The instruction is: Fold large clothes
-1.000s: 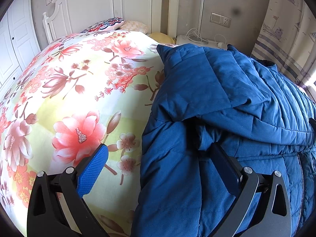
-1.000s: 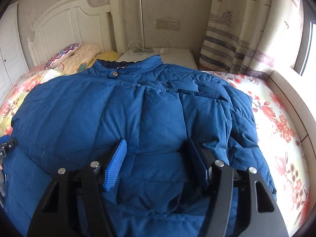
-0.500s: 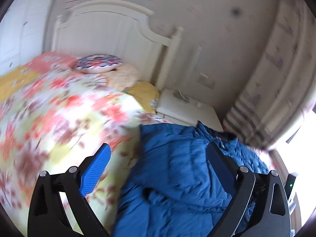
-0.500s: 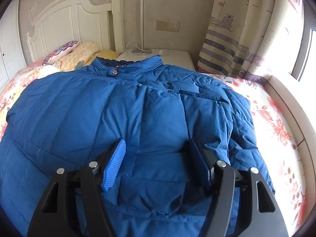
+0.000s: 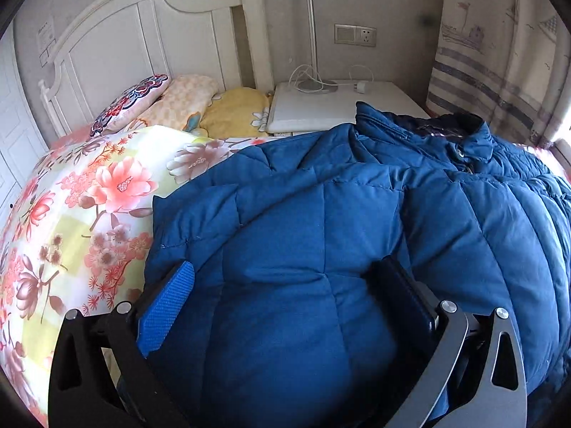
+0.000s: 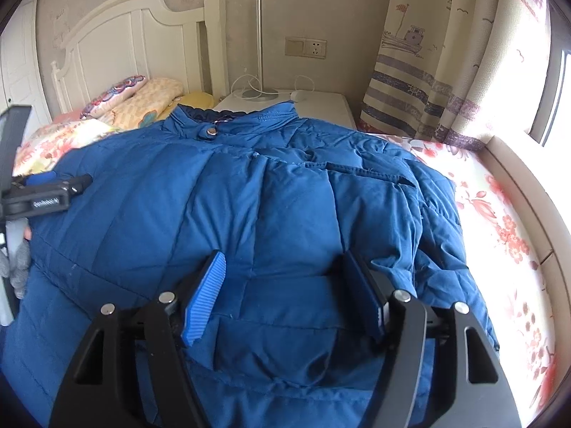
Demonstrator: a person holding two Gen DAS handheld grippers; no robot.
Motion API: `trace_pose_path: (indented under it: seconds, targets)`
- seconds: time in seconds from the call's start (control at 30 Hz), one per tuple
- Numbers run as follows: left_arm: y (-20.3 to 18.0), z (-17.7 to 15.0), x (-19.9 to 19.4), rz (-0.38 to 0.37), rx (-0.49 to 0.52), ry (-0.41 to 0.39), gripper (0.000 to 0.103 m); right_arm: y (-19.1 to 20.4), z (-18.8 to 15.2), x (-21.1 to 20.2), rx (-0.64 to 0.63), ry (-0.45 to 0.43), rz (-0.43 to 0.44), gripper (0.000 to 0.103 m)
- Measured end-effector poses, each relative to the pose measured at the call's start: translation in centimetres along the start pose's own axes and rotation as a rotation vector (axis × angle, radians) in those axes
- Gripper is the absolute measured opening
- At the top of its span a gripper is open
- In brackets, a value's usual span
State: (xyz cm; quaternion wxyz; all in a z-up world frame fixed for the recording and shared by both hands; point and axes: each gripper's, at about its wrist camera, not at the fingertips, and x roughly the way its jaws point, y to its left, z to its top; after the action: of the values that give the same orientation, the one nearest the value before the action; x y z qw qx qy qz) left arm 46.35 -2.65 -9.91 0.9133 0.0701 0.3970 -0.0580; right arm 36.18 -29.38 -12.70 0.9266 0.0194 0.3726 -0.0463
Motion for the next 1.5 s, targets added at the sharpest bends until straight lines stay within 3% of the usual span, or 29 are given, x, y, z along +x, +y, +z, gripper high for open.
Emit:
trace_pose_path:
  seconds: [0.1, 0.23, 0.37, 0.4, 0.43, 0.57, 0.73, 0.83, 0.97, 1.0, 1.1, 1.17, 1.27, 1.43, 1.5]
  targets:
    - [-0.2, -0.1, 0.1, 0.014, 0.006, 0.001, 0.099, 0.4, 1.1, -1.8, 0.040, -0.041, -0.047, 0.069]
    - [-0.9, 0.2, 0.0, 0.029, 0.015, 0.001, 0.099, 3.8, 4.3, -2.7, -0.038, -0.128, 0.034, 0.082]
    - [-0.8, 0.3, 0.0, 0.032, 0.015, 0.000, 0.099, 6.0, 5.8, 3.0, -0.099, -0.005, 0.011, 0.084]
    - [-0.7, 0.3, 0.0, 0.032, 0.014, 0.001, 0.099, 6.0, 5.2, 5.5, -0.098, 0.069, 0.013, 0.090]
    - [-0.7, 0.3, 0.0, 0.032, 0.012, 0.001, 0.099, 5.7, 4.9, 6.5, -0.087, 0.078, 0.036, 0.090]
    - [-0.7, 0.4, 0.0, 0.031, 0.012, 0.004, 0.099, 4.8, 5.3, 5.6, -0.054, 0.097, 0.083, 0.089]
    - [-0.5, 0.4, -0.1, 0.025, 0.004, 0.003, 0.099, -0.4, 4.0, 0.4, 0.096, -0.050, -0.003, 0.088]
    - [-0.5, 0.4, 0.0, 0.022, 0.002, 0.004, 0.099, -3.0, 2.3, 2.8, 0.106, 0.025, 0.003, 0.088]
    - [-0.5, 0.4, -0.1, 0.024, 0.002, 0.003, 0.099, -2.2, 2.8, 2.4, 0.094, 0.023, -0.053, 0.086]
    - [-0.5, 0.4, -0.1, 0.026, 0.005, 0.003, 0.099, -1.8, 2.8, 1.1, 0.107, -0.011, -0.082, 0.085]
    - [-0.4, 0.5, -0.1, 0.026, 0.004, 0.004, 0.099, 0.7, 2.2, -2.7, 0.055, -0.130, -0.040, 0.086]
    - [-0.5, 0.5, -0.1, 0.027, 0.004, 0.003, 0.099, 3.3, 1.4, -2.0, -0.080, -0.077, -0.045, 0.091]
    - [-0.4, 0.5, -0.2, 0.025, 0.002, -0.003, 0.099, 4.0, 0.0, 1.7, -0.130, 0.039, -0.051, 0.094]
    - [-0.4, 0.3, -0.6, 0.047, -0.002, -0.024, 0.099, 3.6, 0.3, 1.9, -0.113, 0.043, -0.045, 0.096]
    - [0.1, -0.2, -2.9, 0.128, -0.056, -0.082, 0.098, 3.5, 0.3, 1.6, -0.107, 0.034, -0.041, 0.096]
